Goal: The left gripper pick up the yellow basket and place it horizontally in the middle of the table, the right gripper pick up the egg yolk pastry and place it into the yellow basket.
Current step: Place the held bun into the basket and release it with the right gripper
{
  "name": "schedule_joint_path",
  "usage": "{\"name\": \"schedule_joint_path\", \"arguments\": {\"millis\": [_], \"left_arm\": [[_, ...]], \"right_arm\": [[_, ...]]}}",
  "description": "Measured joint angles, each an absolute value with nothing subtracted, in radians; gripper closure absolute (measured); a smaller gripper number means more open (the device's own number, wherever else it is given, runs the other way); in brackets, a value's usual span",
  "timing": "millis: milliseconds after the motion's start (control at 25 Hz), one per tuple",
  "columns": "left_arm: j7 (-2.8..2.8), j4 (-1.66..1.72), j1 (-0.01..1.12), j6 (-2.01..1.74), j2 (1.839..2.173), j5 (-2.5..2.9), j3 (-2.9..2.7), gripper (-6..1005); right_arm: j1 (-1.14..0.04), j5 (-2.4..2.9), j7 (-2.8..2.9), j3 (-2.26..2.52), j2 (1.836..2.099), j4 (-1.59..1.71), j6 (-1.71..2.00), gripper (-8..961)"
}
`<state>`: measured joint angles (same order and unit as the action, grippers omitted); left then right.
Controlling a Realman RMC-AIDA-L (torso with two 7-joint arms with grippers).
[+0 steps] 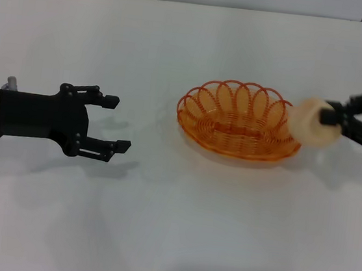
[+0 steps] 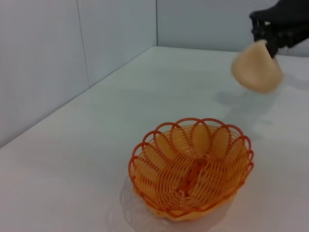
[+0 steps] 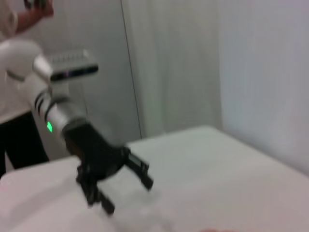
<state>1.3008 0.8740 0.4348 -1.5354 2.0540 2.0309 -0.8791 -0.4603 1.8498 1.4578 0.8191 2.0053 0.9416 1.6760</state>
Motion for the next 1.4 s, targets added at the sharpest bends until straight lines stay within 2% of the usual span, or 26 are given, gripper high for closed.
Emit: {"name": "schedule_joint_path", "arguments": {"millis": [400,880,1280,1400], "left_arm": [[1.29,0.873,0.441,-1.535,2.06,2.031,-0.886,120],[1.276,0.875,0.438,-1.536,2.063,2.031,-0.89,120],[1.273,0.875,0.434,-1.536,2.063,2.052,-0.89,120],[1.273,0.875,0.434,-1.536,2.063,2.054,-0.89,120]], "right_arm": [[-0.575,1.702,1.383,0.968,2.017,0.74,1.468,893],[-0.573,1.535,1.293,1.184,2.025,0.679,1.276,904],[-0.577,1.462,1.25,1.225,2.023,0.624,1.245,721],[-0.575,1.462,1.251,1.23,2.023,0.622,1.233,603]]}}
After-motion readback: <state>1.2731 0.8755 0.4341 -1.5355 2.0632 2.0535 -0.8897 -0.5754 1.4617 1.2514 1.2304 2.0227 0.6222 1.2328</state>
